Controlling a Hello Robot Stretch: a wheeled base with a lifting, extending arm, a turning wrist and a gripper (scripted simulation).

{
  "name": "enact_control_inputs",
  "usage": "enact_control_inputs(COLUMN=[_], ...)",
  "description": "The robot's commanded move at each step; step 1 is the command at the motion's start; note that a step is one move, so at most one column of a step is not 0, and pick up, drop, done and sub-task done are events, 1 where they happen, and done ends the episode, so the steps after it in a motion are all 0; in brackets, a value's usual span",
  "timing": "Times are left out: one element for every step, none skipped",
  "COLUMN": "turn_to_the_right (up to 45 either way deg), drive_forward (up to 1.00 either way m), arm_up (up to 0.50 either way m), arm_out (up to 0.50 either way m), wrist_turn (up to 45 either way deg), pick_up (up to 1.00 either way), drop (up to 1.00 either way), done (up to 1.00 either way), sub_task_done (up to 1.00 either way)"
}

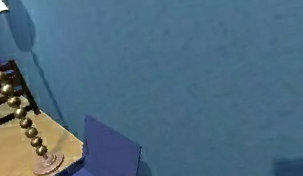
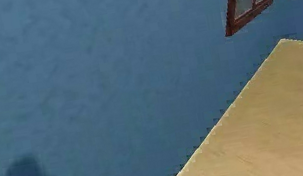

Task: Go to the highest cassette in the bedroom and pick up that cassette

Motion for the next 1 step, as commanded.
enact_control_inputs(turn_to_the_right=[-45.0], drive_forward=[0.00], arm_up=[0.00], arm_out=[0.00], wrist_turn=[0.0], pick_up=[0.00], drop=[0.00], done=[0.00], sub_task_done=[0.00])
